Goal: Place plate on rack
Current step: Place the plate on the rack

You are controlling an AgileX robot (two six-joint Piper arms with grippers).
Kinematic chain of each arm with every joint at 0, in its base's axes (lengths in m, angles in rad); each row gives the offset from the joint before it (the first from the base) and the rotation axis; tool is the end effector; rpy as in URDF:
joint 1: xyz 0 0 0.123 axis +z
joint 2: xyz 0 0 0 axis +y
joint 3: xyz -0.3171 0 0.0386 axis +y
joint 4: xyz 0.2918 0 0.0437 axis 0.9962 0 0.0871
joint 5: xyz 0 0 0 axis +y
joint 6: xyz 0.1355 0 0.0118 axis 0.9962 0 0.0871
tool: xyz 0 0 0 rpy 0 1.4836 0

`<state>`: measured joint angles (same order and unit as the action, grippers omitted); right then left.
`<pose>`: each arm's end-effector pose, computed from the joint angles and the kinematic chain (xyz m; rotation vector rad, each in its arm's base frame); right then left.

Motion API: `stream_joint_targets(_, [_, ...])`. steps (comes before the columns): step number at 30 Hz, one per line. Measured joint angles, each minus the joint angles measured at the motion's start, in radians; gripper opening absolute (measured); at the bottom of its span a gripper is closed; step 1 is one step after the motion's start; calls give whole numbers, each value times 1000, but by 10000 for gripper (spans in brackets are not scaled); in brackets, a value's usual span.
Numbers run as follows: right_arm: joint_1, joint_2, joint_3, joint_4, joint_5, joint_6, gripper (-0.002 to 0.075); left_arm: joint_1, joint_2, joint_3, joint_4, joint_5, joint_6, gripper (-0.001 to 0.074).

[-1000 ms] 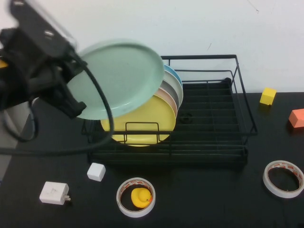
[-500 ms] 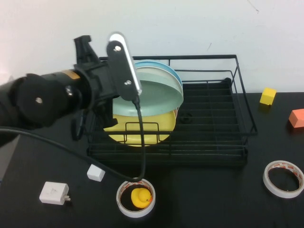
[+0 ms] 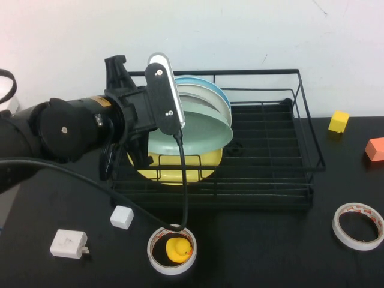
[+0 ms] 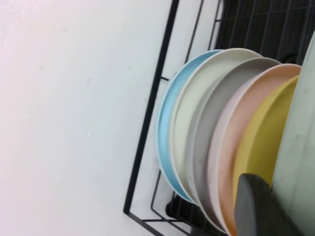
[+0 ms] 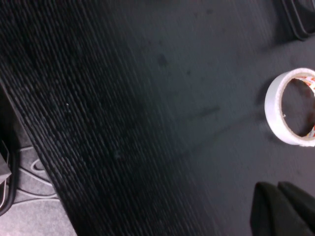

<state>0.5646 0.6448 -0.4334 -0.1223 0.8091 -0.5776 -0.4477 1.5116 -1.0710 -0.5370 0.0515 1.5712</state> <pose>0.1291 0.0676 0.2173 -1.4098 2.0664 -0.1510 0.3840 -0.1884 0.3042 1.3535 1.4529 0.3568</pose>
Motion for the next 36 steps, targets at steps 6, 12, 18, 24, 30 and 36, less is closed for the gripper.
stream_joint_targets(6, [0, 0, 0, -2, -2, 2, -2, 0, 27, -2, -2, -18, 0, 73])
stream_joint_targets(12, [0, 0, 2, -2, -4, 2, -2, 0, 48, -2, -22, -16, 0, 73])
stream_joint_targets(18, [0, 0, 2, -2, -8, 2, -2, 0, 60, -4, -58, -16, 0, 73])
stream_joint_targets(24, [0, 0, 2, -2, -24, 2, -2, 0, 90, -4, -62, -22, 0, 73])
stream_joint_targets(30, [0, 0, 2, -2, -29, 2, -2, 0, 121, -4, -64, -41, 1, 73])
stream_joint_targets(36, [0, 0, 2, -2, -30, 2, -2, 0, 141, -4, -64, -51, 1, 73])
